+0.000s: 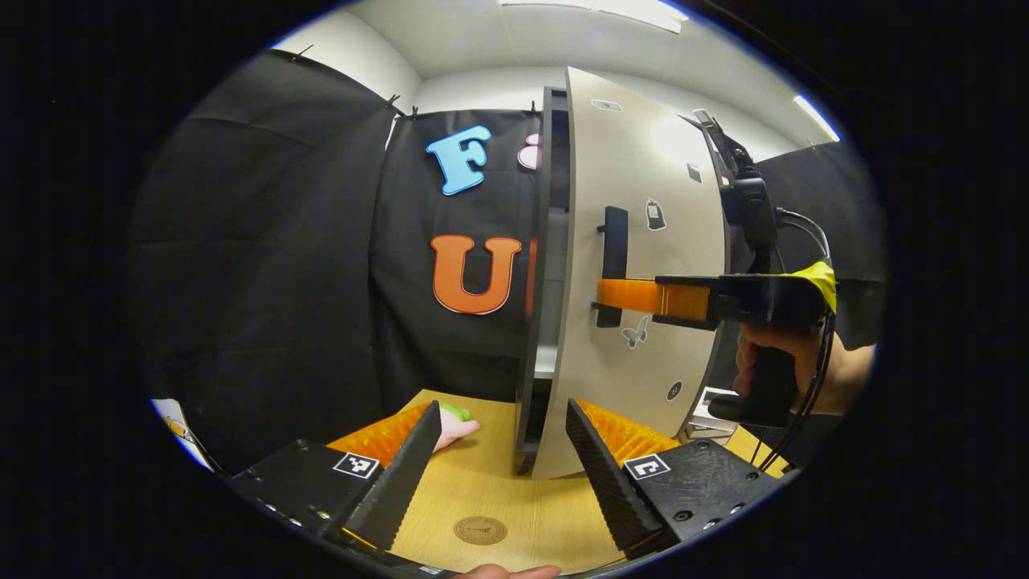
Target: Open the cabinet door with the right hand, grasp the bottle in the cabinet with the left hand and place it on the coaster, then close the cabinet door with the right hand.
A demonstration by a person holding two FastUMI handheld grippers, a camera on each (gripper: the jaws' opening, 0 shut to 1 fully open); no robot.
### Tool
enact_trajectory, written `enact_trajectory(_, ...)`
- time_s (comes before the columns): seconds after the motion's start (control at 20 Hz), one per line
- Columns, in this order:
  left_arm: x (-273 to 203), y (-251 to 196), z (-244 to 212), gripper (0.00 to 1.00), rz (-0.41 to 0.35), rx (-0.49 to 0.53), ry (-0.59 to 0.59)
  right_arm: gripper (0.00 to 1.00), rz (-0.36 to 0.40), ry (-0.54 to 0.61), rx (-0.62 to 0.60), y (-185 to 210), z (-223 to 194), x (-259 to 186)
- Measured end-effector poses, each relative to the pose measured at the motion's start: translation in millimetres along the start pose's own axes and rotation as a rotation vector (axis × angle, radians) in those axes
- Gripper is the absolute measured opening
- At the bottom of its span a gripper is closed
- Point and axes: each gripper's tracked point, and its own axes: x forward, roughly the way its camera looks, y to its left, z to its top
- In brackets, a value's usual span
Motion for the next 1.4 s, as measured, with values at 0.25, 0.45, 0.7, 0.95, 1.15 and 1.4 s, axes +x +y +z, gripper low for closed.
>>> enact_trajectory(0.25, -1, 1, -4, 0.94, 0.001, 0.007, 0.003, 0.21, 0.005, 0.011, -0.002, 0, -3, -2)
enact_trajectory(0.45, -2, 14, -12, 0.94, 0.038, -0.009, 0.02, 0.22, 0.033, 0.024, -0.012, 1, -3, -4)
enact_trajectory(0.7, 6, 19, -19, 0.94, 0.051, -0.015, 0.042, 0.22, 0.092, 0.043, -0.019, 2, -3, -5)
enact_trajectory(0.95, 22, -2, -20, 0.94, -0.004, 0.0, 0.055, 0.22, 0.152, 0.065, -0.035, 0, -4, -5)
enact_trajectory(1.15, 44, -29, -19, 0.94, -0.083, 0.037, 0.058, 0.22, 0.137, 0.081, -0.021, -1, -2, -6)
enact_trajectory(1.4, 89, -76, -12, 0.94, -0.213, 0.079, 0.039, 0.21, 0.065, 0.127, 0.008, -2, -4, -2)
